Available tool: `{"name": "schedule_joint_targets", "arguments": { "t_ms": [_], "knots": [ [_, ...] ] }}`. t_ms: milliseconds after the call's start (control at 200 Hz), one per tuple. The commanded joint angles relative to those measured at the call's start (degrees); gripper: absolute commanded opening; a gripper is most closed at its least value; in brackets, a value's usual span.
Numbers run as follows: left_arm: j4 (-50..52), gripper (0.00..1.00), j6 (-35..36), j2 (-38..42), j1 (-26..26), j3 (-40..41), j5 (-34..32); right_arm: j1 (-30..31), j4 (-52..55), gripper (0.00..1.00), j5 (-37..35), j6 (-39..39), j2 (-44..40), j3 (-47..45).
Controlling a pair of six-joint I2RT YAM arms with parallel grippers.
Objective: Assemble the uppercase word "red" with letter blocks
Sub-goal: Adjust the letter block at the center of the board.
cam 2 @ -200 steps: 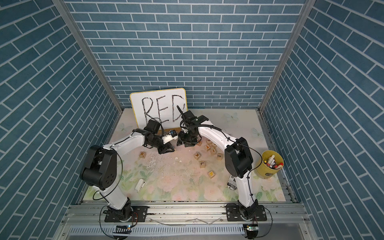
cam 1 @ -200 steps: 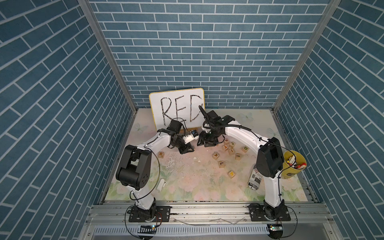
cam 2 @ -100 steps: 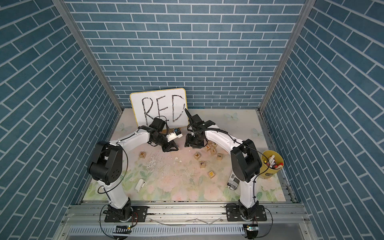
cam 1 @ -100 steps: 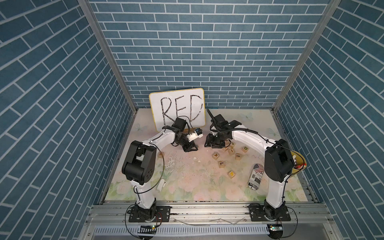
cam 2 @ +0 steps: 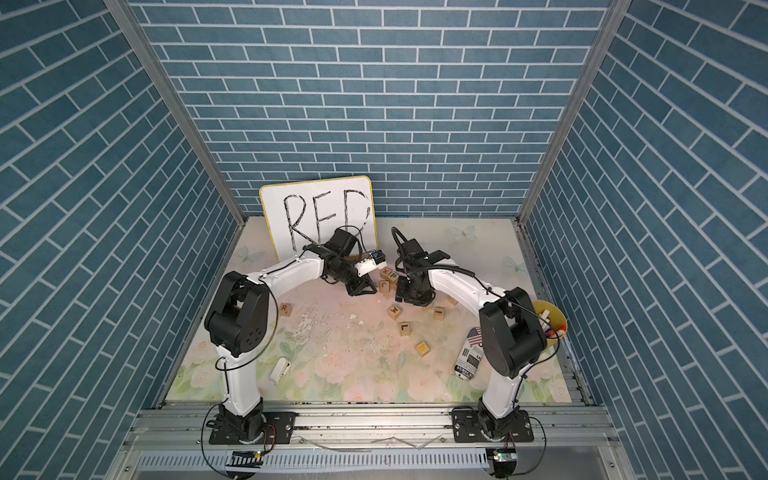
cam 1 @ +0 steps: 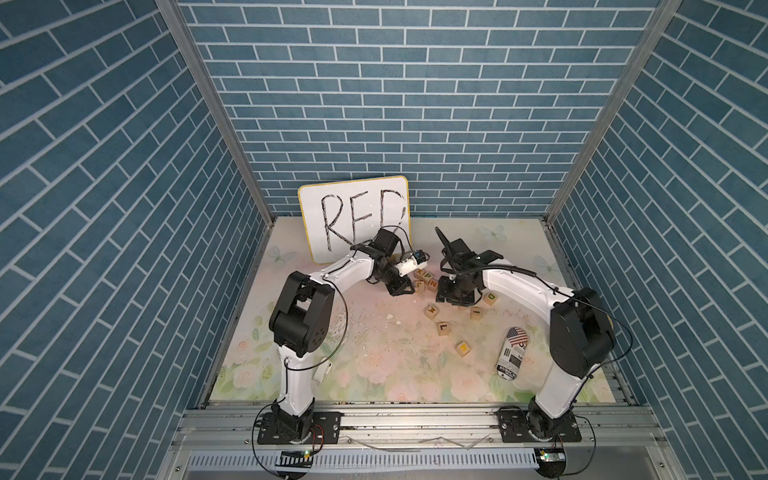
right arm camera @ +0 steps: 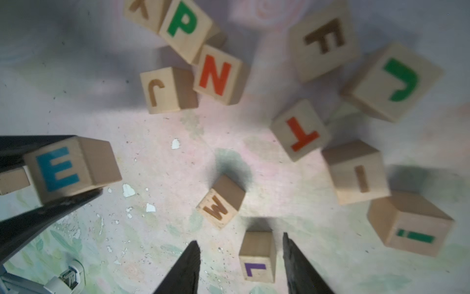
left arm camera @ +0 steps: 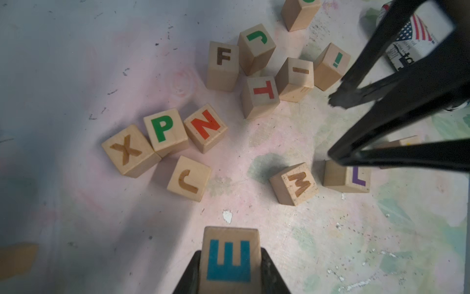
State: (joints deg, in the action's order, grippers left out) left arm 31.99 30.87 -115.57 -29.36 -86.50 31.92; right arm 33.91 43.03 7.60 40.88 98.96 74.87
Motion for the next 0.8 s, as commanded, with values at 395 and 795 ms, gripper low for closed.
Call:
{"name": "schedule_joint_targets", "arguments": {
  "t_ms": [395,795],
  "knots": [
    [0.49,0.11,-2.5,-5.64,-4.59,-1.59,-6.15,-2.3,-0.64,0.54,-2.86,0.8,-4.09,-2.8],
    [0.03,0.18,-2.74,-6.6,-4.97,1.49,-7.8,-2.47,-1.9,0.55,-2.85,0.12,-2.19,-3.06]
  ]
}}
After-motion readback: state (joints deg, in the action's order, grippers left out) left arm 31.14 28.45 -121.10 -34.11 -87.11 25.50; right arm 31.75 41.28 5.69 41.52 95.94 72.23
